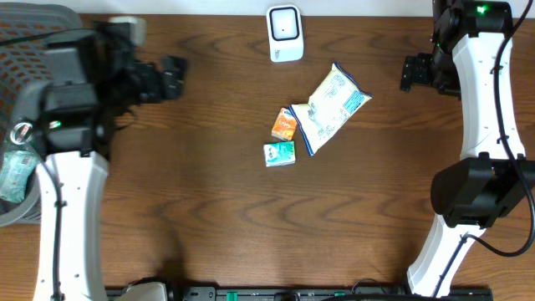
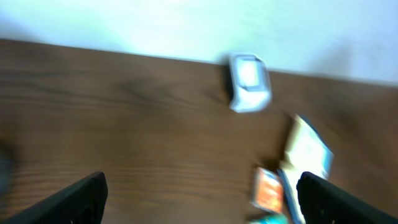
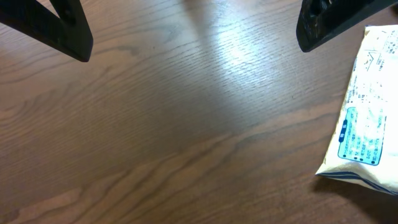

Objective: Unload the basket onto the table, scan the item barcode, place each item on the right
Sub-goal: 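Open the left gripper and withdraw it back to the basket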

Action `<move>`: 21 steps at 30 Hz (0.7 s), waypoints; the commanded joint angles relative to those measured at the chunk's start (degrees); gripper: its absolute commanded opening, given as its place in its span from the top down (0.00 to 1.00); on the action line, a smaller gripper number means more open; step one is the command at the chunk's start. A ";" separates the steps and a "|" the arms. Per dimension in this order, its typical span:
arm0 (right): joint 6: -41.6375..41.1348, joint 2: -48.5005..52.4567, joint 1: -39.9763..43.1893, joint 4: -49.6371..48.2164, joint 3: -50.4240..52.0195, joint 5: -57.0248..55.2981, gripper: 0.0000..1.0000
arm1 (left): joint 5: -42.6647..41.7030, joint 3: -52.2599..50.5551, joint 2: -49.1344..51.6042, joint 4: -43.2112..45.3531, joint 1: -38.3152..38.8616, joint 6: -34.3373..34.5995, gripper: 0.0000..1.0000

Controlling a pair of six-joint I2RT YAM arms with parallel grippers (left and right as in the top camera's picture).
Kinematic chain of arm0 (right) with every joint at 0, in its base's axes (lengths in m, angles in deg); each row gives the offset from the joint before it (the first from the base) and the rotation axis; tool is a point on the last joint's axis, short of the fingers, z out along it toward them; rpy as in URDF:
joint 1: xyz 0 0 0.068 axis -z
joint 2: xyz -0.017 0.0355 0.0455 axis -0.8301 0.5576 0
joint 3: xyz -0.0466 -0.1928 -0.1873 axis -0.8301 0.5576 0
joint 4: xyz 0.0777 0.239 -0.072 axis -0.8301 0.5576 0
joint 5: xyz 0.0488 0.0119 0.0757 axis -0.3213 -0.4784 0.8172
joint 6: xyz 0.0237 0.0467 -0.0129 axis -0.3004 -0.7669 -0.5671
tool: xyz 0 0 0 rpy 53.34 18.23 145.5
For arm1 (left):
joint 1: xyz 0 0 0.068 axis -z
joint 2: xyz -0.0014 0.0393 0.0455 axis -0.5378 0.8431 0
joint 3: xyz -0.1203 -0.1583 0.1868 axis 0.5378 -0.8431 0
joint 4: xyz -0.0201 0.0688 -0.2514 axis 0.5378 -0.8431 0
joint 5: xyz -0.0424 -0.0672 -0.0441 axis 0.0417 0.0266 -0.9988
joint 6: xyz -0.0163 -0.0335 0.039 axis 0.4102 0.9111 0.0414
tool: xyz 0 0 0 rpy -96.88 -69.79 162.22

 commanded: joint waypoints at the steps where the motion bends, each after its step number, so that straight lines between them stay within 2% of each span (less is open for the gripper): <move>1: -0.90 -0.98 0.15 0.02 -1.03 -0.68 0.01 | 8.63 0.98 -1.27 0.87 -6.58 2.78 0.04; 7: -0.90 -0.98 0.15 0.00 -1.03 -0.70 0.01 | 30.38 0.94 -0.52 -0.09 -17.49 3.10 0.03; 10: -0.90 -0.98 0.15 0.02 -1.03 -0.68 0.01 | 37.64 0.66 0.42 -1.09 -21.49 6.71 0.03; 17: -0.90 -0.98 0.15 0.00 -1.03 -0.68 0.01 | 39.65 0.37 6.54 -2.97 -28.59 7.63 0.03; 21: -0.90 -0.98 0.13 0.02 -1.03 -0.68 0.01 | 39.65 0.37 11.50 -5.33 -30.77 -0.76 0.03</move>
